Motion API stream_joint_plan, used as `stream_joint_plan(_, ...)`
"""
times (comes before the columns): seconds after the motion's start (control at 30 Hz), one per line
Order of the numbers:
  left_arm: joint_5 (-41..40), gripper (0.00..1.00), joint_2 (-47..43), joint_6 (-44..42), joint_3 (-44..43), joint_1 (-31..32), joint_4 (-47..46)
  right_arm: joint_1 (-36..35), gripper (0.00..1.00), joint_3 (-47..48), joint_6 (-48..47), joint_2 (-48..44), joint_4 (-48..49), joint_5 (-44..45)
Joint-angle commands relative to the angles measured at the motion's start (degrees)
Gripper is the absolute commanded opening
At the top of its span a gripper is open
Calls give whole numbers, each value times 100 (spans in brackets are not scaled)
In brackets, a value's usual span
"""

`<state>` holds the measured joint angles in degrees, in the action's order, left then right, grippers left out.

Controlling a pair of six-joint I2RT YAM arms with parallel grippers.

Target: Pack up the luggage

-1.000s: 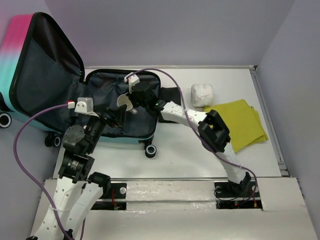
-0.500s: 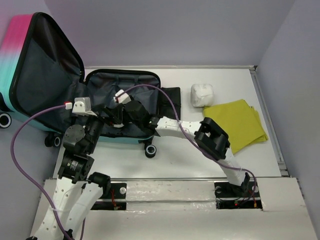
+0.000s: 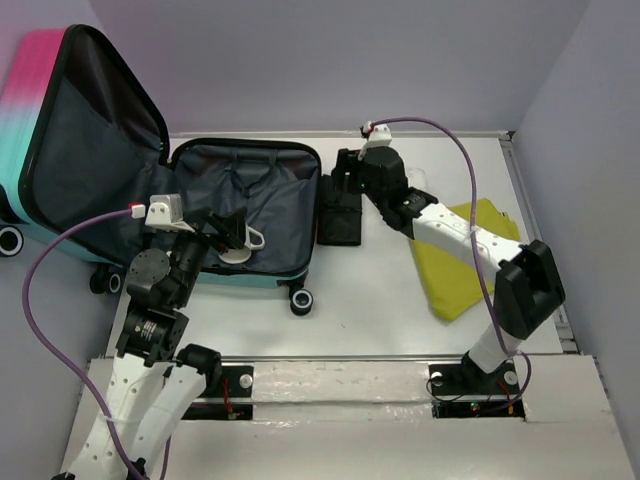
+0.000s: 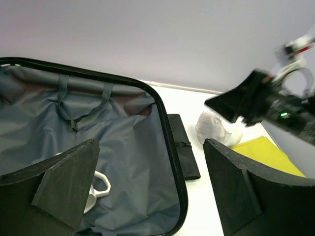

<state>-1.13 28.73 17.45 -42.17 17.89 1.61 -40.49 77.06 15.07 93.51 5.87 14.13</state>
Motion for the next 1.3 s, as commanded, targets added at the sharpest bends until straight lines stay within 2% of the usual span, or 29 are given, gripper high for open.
stream_joint_plan(0.0,86,99,10,30,-160,-40,-319,427,75,-385,769,562,-1201,-297)
stream_joint_plan(0.13,86,99,36,21,-151,-49,-328,621,75,-402,1006,1097,-1290,-131)
stream_joint_plan(0.47,315,99,54,30,-142,-49,-354,674,61,-411,1683,2064,-1000,-121)
stream_joint_plan(0.53,306,99,62,21,-142,-49,-354,674,53,-463,1789,2109,-904,-104)
stream_joint_plan(0.6,323,99,62,30,-142,-49,-354,674,29,-551,1815,2110,-833,-25)
stream_joint_plan(0.67,315,99,71,30,-142,-49,-354,674,10,-691,1842,1909,-737,159)
stream_joint_plan(0.7,323,99,71,30,-142,-49,-354,674,7,-849,1763,1794,-675,221)
stream_joint_plan(0.87,367,99,71,39,-142,-49,-363,674,7,-1324,1272,312,-429,617)
stream_joint_plan(1.07,385,99,89,48,-133,-58,-372,429,7,-1247,594,-1087,-271,143)
stream_joint_plan(1.2,394,99,89,65,-133,-84,-380,279,7,-816,576,-1196,-270,-515)
stream_joint_plan(1.27,411,99,89,65,-125,-93,-389,96,7,-518,611,-836,-270,-822)
